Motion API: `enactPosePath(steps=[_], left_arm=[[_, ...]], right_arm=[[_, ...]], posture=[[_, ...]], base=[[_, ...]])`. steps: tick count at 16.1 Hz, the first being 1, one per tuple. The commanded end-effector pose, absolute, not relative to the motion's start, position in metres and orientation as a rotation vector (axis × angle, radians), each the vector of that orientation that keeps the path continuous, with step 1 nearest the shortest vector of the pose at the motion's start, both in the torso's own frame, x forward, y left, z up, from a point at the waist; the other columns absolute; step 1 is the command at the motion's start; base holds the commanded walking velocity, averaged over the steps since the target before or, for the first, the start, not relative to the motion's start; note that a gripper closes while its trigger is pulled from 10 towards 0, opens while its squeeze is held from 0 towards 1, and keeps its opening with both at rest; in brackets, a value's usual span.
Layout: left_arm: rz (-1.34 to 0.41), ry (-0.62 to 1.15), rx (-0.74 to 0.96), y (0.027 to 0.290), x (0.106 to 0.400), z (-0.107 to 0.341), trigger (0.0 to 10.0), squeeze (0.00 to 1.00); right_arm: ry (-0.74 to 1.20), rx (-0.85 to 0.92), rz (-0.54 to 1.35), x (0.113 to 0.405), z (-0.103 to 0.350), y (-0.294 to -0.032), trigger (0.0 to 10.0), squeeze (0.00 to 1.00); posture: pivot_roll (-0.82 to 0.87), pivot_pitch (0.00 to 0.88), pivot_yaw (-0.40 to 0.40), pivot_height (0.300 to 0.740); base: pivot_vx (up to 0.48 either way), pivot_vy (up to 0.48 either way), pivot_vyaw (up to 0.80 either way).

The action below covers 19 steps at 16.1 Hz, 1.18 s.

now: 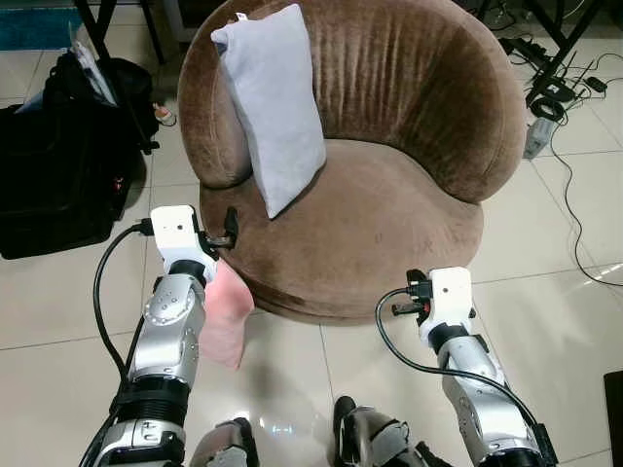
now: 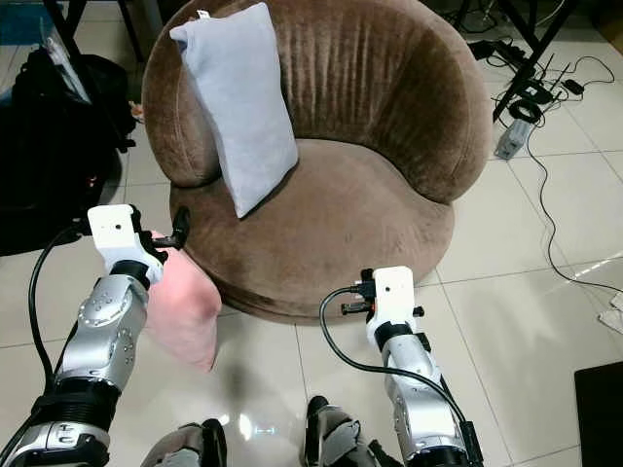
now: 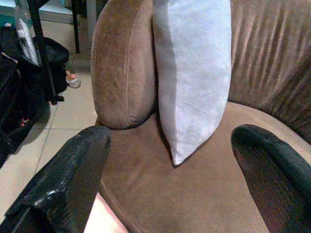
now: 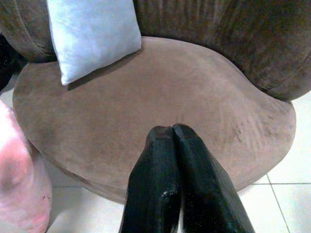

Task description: Move the pillow to the sofa from floor

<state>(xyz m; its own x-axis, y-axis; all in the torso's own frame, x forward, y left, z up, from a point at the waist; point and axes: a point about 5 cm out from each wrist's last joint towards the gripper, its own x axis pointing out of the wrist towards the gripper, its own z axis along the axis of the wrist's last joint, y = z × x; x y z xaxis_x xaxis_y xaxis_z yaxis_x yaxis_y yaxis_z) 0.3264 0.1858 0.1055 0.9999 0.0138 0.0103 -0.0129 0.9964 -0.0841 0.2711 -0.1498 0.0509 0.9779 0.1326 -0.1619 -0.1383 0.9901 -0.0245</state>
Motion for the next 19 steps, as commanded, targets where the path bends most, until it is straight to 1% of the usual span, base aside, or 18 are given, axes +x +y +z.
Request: enactPosePath(steps=[1,2,19], left_arm=[[0.013,0.003,-0.086,0.1836,0.3240,0.1001,10.0,0.00],[0.013,0.003,-0.084,0.1837,0.3241,0.1001,10.0,0.00],[0.007,0.000,-0.089,0.1831,0.3248,0.1003,10.0,0.00]], right_arm=[[0.177,-0.047,0.125,0.2688,0.0468,-0.1531,10.0,0.00],[0.177,-0.047,0.126,0.2687,0.0467,-0.1527,10.0,0.00],[0.171,-0.043,0.124,0.2703,0.0471,-0.1520,10.0,0.00]], posture=[[-0.09,0.229,-0.073,0.740],[-0.09,0.229,-0.073,0.740],[-0.09,0.228,-0.069,0.740]], base=[[0.000,0.000,0.00],[0.000,0.000,0.00],[-0.242,0.000,0.00]])
